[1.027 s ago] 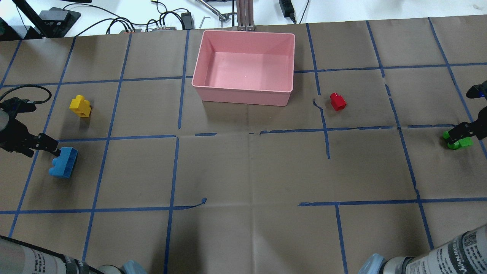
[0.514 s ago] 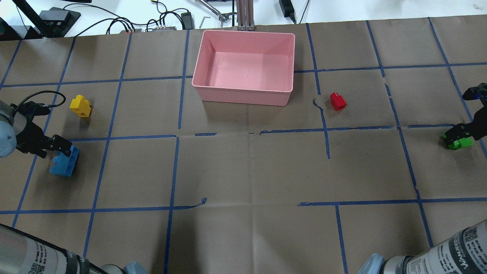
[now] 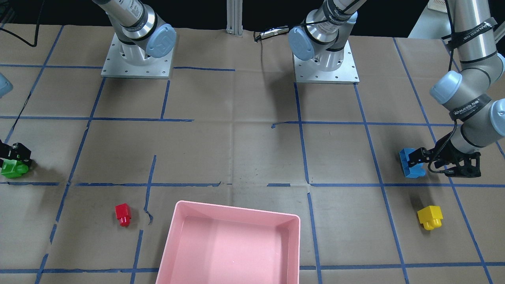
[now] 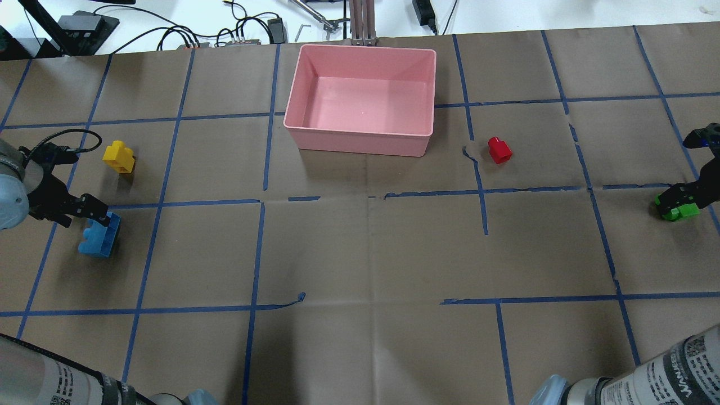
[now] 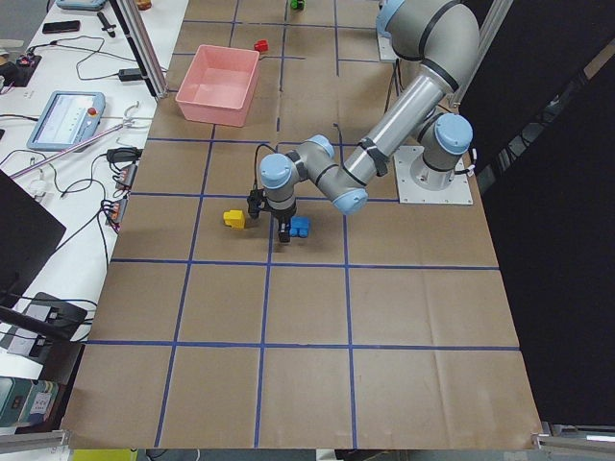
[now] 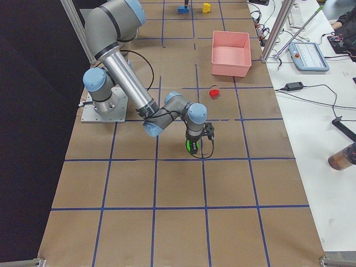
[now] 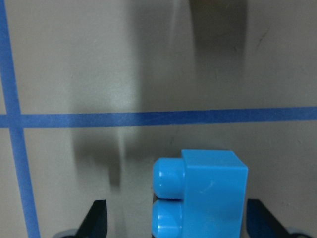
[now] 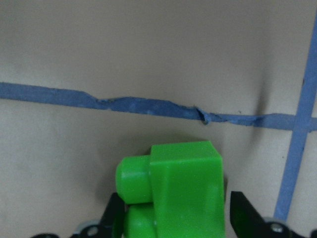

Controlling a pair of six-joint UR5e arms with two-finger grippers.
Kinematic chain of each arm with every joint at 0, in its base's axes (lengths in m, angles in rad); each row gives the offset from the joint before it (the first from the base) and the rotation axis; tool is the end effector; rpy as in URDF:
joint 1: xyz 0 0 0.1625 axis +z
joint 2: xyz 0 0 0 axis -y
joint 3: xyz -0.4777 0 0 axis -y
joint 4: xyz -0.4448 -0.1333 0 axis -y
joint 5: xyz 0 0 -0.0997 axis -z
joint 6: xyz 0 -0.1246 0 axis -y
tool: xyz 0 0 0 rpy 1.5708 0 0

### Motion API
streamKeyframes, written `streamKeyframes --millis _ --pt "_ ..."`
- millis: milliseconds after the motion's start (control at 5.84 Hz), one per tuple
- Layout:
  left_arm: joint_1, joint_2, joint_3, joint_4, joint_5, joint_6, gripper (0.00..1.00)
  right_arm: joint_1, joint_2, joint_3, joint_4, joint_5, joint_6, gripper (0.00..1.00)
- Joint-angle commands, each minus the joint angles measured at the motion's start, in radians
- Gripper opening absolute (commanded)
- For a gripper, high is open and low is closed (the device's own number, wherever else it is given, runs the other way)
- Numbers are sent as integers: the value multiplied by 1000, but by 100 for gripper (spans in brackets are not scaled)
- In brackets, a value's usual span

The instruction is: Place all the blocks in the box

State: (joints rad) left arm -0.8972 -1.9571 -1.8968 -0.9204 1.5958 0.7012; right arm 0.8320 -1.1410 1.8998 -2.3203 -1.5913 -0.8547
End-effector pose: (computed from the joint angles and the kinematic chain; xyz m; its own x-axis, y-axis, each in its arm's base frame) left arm 0.2778 -0.5568 0.1838 -0.9994 0.0277 0.0208 0.0290 0.9976 0.0634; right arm -0.3211 -0.5467 0.1652 -0.9933 -0.1158 0.0064 -0.1156 0.9931 0.0216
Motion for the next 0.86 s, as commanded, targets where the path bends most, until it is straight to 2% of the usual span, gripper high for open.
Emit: streamKeyframes --millis 0,171,342,514,685 --pt "1 -15 -2 0 -4 9 98 1 -5 -2 6 -3 0 30" --pt "-2 -17 -2 0 -7 3 98 1 -5 -4 4 1 0 19" --pt "-2 -22 -4 -3 -7 1 98 4 -6 -5 6 -1 0 14" --pt "-2 -25 -13 -3 -7 1 97 9 -9 -7 6 1 0 9" --pt "-2 -29 -16 0 -7 1 93 9 -13 -27 10 1 0 9"
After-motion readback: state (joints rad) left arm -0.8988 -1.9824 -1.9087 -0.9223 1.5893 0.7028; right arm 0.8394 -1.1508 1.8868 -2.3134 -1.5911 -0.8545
